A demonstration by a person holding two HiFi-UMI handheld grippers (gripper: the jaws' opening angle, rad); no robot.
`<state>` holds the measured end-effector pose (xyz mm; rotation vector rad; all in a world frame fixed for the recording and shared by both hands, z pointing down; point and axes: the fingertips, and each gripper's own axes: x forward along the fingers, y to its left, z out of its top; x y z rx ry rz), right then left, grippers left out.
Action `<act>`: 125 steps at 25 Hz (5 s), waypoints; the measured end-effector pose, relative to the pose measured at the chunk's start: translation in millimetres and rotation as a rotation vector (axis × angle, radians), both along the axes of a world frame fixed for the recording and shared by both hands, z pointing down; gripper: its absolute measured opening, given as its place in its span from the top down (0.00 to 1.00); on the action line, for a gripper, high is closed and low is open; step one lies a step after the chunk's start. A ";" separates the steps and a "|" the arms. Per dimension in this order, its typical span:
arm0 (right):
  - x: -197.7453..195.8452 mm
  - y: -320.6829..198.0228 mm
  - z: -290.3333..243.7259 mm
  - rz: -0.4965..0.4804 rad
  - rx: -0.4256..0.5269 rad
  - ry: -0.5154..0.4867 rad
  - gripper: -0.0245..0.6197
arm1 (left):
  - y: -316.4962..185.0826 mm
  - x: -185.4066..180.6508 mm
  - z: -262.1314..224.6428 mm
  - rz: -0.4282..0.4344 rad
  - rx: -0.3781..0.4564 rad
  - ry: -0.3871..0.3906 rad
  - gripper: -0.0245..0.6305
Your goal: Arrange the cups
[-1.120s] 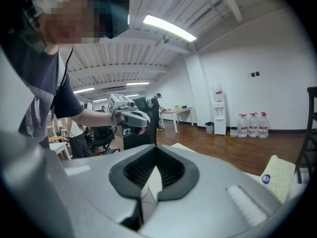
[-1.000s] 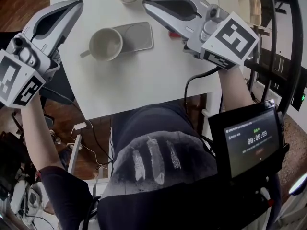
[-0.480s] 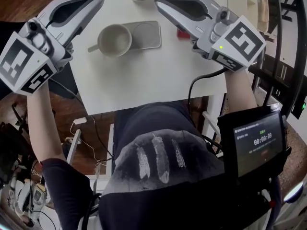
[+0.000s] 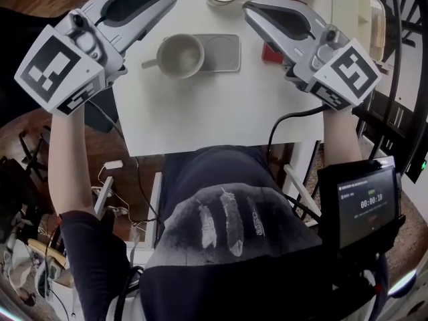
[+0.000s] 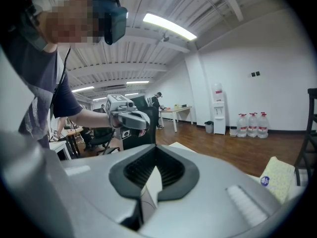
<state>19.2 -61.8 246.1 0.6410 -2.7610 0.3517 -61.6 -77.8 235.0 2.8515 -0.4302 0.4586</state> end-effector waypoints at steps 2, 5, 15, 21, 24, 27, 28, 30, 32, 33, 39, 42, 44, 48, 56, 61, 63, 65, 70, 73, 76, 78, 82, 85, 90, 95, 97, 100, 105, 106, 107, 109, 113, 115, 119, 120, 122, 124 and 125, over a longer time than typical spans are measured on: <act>-0.6 -0.4 -0.1 -0.001 0.003 0.005 0.95 | -0.9 -1.4 -0.8 -0.011 0.005 0.002 0.94; -0.7 -0.6 -0.5 -0.001 0.005 0.008 0.95 | -0.6 -2.5 0.4 -0.013 0.010 -0.007 0.94; 19.0 -7.2 5.5 0.030 0.039 0.066 0.87 | -3.4 -8.2 8.3 -0.044 0.015 -0.039 0.94; 47.6 -27.3 16.0 0.060 0.110 0.230 0.51 | 0.4 -14.5 10.2 -0.056 0.009 -0.051 0.94; 52.0 -36.9 41.5 0.016 0.133 0.343 0.51 | 1.3 -19.1 12.7 -0.071 -0.001 -0.064 0.94; 45.3 -42.1 76.6 -0.055 0.133 0.409 0.51 | -0.6 -20.3 16.9 -0.076 -0.011 -0.075 0.94; 43.8 -43.1 86.9 -0.075 0.126 0.425 0.50 | 0.0 -20.7 17.1 -0.072 -0.010 -0.079 0.94; 42.5 -41.1 101.0 -0.109 0.110 0.448 0.47 | 6.1 -20.9 15.3 -0.060 -0.005 -0.089 0.94; 41.0 -35.8 107.3 -0.136 0.107 0.469 0.47 | 16.3 -21.0 11.5 -0.059 -0.012 -0.109 0.94; 39.4 -34.3 109.7 -0.146 0.110 0.480 0.47 | 20.6 -21.4 9.5 -0.062 -0.014 -0.119 0.94; 32.1 -29.5 121.0 -0.172 0.114 0.516 0.47 | 32.6 -22.6 7.2 -0.063 -0.021 -0.137 0.94; 30.8 -28.8 120.9 -0.178 0.118 0.506 0.47 | 33.3 -20.7 6.4 -0.060 -0.022 -0.131 0.94; 31.9 -27.1 118.4 -0.181 0.121 0.500 0.47 | 34.2 -17.4 5.8 -0.061 -0.022 -0.134 0.94; 31.0 -23.9 115.2 -0.192 0.123 0.498 0.47 | 31.1 -11.5 7.4 -0.056 -0.016 -0.169 0.94; 28.9 -11.2 114.7 -0.257 0.146 0.527 0.66 | 15.2 8.2 15.1 -0.040 0.003 -0.231 0.94; 31.3 -10.4 112.4 -0.256 0.148 0.521 0.85 | 9.9 17.3 22.6 -0.034 0.009 -0.236 0.94; 30.4 -10.5 111.7 -0.251 0.141 0.514 0.85 | 8.1 18.7 24.0 -0.036 0.010 -0.233 0.94; 29.4 -10.8 107.2 -0.231 0.133 0.491 0.85 | 6.6 19.3 24.7 -0.038 0.013 -0.233 0.94; 30.2 -15.8 91.5 -0.172 0.105 0.426 0.86 | 3.9 17.7 27.0 -0.050 0.015 -0.229 0.94; 32.2 -16.2 92.3 -0.166 0.083 0.421 0.86 | 2.2 14.2 30.1 -0.058 0.014 -0.229 0.94; 36.9 -15.0 91.7 -0.160 0.061 0.419 0.86 | 2.5 13.6 31.1 -0.061 0.014 -0.227 0.94; 39.5 -15.0 93.6 -0.151 0.038 0.409 0.86 | 2.5 12.9 31.5 -0.068 0.011 -0.226 0.94; 43.7 -12.2 102.9 -0.166 0.081 0.451 0.83 | 4.3 12.1 33.7 -0.070 0.004 -0.233 0.94; 42.4 -13.1 101.8 -0.170 0.094 0.454 0.64 | 2.8 11.1 35.1 -0.063 0.017 -0.244 0.94; 36.5 -9.9 100.1 -0.201 0.131 0.482 0.67 | 3.3 15.5 39.5 -0.053 0.038 -0.276 0.94; 27.7 -17.1 101.2 -0.191 0.131 0.487 0.85 | -2.2 9.3 38.5 -0.053 0.046 -0.294 0.94; 26.2 -16.7 101.1 -0.183 0.118 0.466 0.86 | -2.0 6.1 39.4 -0.062 0.047 -0.300 0.94; 32.4 -13.9 99.1 -0.160 0.112 0.454 0.86 | 0.7 7.8 43.1 -0.067 0.045 -0.299 0.94; 33.2 -9.7 93.5 -0.100 0.069 0.376 0.86 | 3.9 6.4 47.0 -0.064 0.041 -0.290 0.94; 31.5 -10.6 90.8 -0.089 0.065 0.354 0.86 | 3.2 4.0 47.9 -0.067 0.039 -0.290 0.94; 30.8 -12.0 86.7 -0.080 0.066 0.336 0.86 | 2.2 2.3 49.0 -0.070 0.038 -0.291 0.94; 31.4 -13.6 74.3 -0.071 0.080 0.313 0.86 | -0.2 0.7 50.9 -0.076 0.035 -0.294 0.94; 25.9 -1.4 34.2 -0.098 0.127 0.301 0.86 | 0.4 -8.2 46.2 -0.088 0.030 -0.289 0.94; 20.5 9.2 16.7 -0.126 0.152 0.288 0.86 | 1.1 -16.1 44.5 -0.098 0.024 -0.288 0.94; 23.7 37.0 5.9 -0.181 0.178 0.302 0.86 | 2.4 -24.7 46.3 -0.111 0.014 -0.287 0.94; 26.2 44.3 8.1 -0.195 0.180 0.311 0.86 | 2.7 -25.9 47.5 -0.115 0.016 -0.290 0.94; 30.1 58.5 15.6 -0.221 0.168 0.319 0.86 | 3.4 -28.1 49.8 -0.123 0.019 -0.300 0.94; 32.3 70.2 24.9 -0.243 0.147 0.318 0.86 | 3.9 -28.6 51.6 -0.128 0.016 -0.310 0.94; 32.7 74.9 29.4 -0.254 0.138 0.316 0.86 | 4.0 -27.8 52.2 -0.129 0.015 -0.316 0.94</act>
